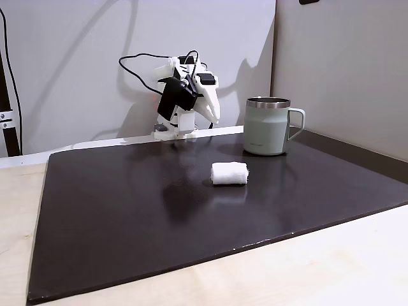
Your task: Grasp a gauze and put it in the cup.
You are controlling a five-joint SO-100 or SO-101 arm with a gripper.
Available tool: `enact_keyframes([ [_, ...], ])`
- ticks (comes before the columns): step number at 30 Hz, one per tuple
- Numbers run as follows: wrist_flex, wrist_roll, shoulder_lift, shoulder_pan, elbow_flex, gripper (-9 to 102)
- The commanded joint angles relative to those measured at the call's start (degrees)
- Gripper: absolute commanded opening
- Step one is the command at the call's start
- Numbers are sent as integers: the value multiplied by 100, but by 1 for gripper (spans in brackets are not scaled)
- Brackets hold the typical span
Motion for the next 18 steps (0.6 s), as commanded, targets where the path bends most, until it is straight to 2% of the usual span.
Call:
enact_keyframes([
  [1, -26, 316, -729, 18, -932, 0],
  [4, -35, 932, -2522, 88, -2145, 0],
  [7, 290, 1433, -4271, 193, -3639, 0],
  [12, 606, 1600, -5889, 352, -5309, 1],
  [18, 1301, 1819, -7392, 492, -6935, 16],
])
